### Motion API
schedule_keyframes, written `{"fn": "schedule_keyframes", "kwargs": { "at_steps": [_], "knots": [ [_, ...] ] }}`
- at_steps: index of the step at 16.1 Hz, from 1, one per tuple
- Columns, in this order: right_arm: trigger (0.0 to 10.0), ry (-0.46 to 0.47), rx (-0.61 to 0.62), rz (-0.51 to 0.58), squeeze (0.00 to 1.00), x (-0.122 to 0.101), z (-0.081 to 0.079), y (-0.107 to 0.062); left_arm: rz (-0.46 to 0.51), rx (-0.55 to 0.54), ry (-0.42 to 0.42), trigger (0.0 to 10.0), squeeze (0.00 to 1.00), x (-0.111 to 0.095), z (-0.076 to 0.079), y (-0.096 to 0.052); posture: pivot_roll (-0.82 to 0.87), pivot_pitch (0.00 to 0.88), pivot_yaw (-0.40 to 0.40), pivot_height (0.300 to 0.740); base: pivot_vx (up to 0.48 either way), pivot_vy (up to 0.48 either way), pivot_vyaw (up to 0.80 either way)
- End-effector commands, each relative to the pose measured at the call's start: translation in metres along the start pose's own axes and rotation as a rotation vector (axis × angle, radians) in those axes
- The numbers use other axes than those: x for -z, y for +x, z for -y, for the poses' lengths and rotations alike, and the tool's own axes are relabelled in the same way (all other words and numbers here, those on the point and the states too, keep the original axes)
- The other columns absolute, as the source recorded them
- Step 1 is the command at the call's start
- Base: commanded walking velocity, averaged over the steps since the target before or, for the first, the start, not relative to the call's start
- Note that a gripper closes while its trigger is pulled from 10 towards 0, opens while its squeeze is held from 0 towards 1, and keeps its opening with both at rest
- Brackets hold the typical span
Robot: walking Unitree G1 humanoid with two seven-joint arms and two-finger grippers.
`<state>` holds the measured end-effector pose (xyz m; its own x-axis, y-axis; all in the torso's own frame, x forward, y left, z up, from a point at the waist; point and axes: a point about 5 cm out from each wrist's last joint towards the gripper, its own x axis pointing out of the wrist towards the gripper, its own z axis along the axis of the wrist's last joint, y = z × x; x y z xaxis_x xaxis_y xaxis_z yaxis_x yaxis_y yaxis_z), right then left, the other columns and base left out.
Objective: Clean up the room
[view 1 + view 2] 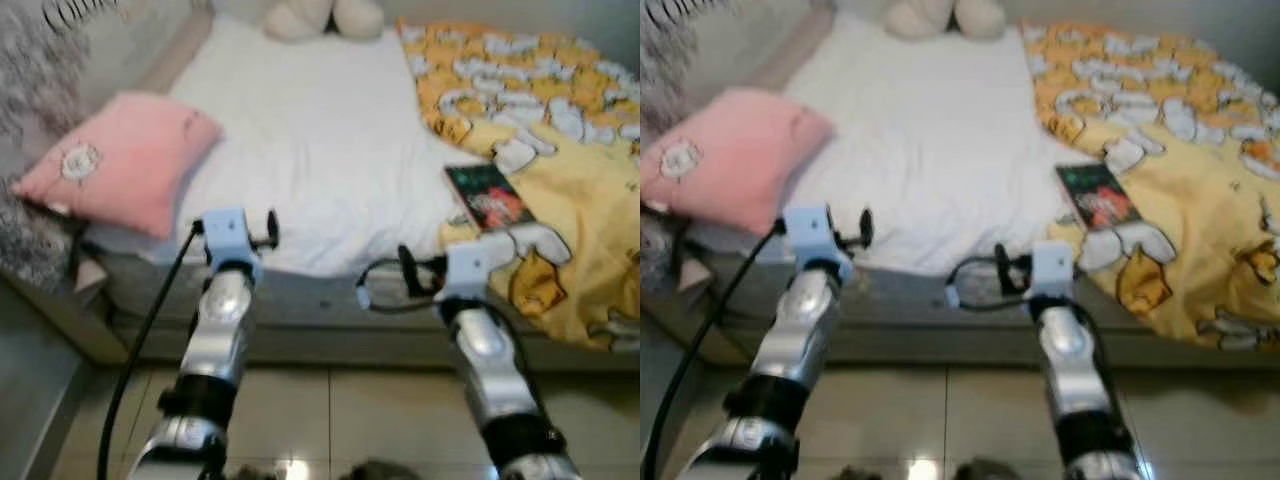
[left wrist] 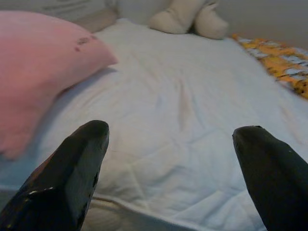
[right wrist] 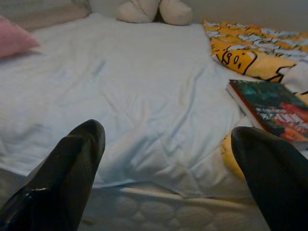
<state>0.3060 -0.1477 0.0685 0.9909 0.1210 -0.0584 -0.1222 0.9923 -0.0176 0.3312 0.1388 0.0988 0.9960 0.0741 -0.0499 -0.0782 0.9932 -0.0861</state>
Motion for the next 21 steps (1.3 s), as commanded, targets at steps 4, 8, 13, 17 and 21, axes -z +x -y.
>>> {"fn": "schedule_keyframes", "kwargs": {
  "at_steps": [4, 8, 13, 17, 21],
  "knots": [
    [10.0, -0.011, -0.006, 0.03, 0.0, -0.008, -0.002, 0.008, 0.023, 0.012, 0.0, 10.0, 0.0, -0.008, 0.003, 0.007, -0.15, 0.0, 0.037, 0.714, 0.0, -0.442, 0.0],
    [10.0, -0.028, 0.004, 0.038, 0.0, -0.007, 0.0, 0.007, 0.017, 0.046, 0.001, 10.0, 0.0, -0.008, 0.011, 0.01, -0.17, 0.0, 0.045, 0.714, 0.0, -0.438, 0.33],
    [10.0, -0.041, 0.012, 0.042, 0.0, -0.006, 0.0, 0.005, 0.011, 0.096, 0.052, 10.0, 0.0, -0.009, 0.018, 0.014, -0.18, 0.0, 0.055, 0.714, 0.0, -0.434, 0.0],
    [10.0, -0.029, 0.02, 0.049, 0.0, -0.006, -0.001, 0.005, 0.012, 0.102, 0.056, 10.0, 0.0, -0.009, 0.017, 0.016, -0.19, 0.0, 0.063, 0.714, 0.0, -0.428, 0.0],
    [10.0, -0.031, 0.024, 0.046, 0.0, -0.005, 0.0, 0.005, 0.067, 0.125, 0.149, 10.0, 0.0, -0.009, 0.02, 0.012, -0.19, 0.0, 0.07, 0.714, 0.0, -0.316, 0.0]
  ]
}}
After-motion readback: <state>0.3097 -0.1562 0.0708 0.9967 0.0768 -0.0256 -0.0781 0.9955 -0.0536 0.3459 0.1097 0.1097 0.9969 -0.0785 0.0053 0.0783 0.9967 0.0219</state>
